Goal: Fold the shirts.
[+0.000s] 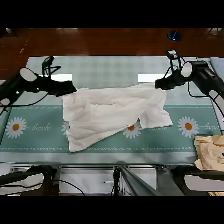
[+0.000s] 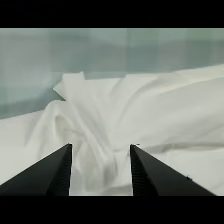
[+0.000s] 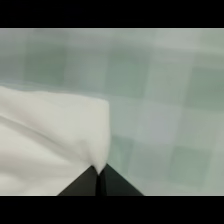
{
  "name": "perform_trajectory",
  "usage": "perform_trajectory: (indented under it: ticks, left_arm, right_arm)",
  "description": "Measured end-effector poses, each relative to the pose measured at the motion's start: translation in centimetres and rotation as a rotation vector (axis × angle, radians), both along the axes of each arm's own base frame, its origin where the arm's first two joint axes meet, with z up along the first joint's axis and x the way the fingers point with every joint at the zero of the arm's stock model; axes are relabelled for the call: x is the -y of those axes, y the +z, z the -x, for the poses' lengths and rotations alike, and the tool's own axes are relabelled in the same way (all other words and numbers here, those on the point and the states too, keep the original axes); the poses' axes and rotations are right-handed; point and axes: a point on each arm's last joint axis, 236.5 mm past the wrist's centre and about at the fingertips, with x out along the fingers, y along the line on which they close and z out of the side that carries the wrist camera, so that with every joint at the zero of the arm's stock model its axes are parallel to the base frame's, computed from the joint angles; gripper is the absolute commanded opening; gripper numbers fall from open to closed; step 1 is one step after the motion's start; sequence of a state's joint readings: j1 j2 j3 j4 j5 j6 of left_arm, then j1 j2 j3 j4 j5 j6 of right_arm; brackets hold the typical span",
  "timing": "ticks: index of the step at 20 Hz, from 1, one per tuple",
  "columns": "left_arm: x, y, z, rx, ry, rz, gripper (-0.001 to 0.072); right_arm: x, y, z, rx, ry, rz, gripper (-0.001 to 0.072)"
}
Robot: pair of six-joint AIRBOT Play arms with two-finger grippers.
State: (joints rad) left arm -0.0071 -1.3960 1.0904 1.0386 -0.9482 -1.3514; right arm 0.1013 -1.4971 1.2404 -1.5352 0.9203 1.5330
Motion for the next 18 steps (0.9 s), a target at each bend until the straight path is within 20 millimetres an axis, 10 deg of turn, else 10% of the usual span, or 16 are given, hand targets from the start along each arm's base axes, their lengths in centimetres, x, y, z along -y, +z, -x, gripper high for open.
perform_trajectory:
  ticks: [7,18]
  left_arm:
    - [-6.4,2.1,10.1,-0.268,-0.092,-0.042,0.0457]
    - [1.2,-2.4,27.7,-0.632,-0.128,0.332,0.0548]
  right_arm:
    - [1.6,-0.6,1.2,-0.054,0.021,0.079,0.0016]
    - [2.1,-0.8,1.9,-0.083,0.047,0.111,0.0016]
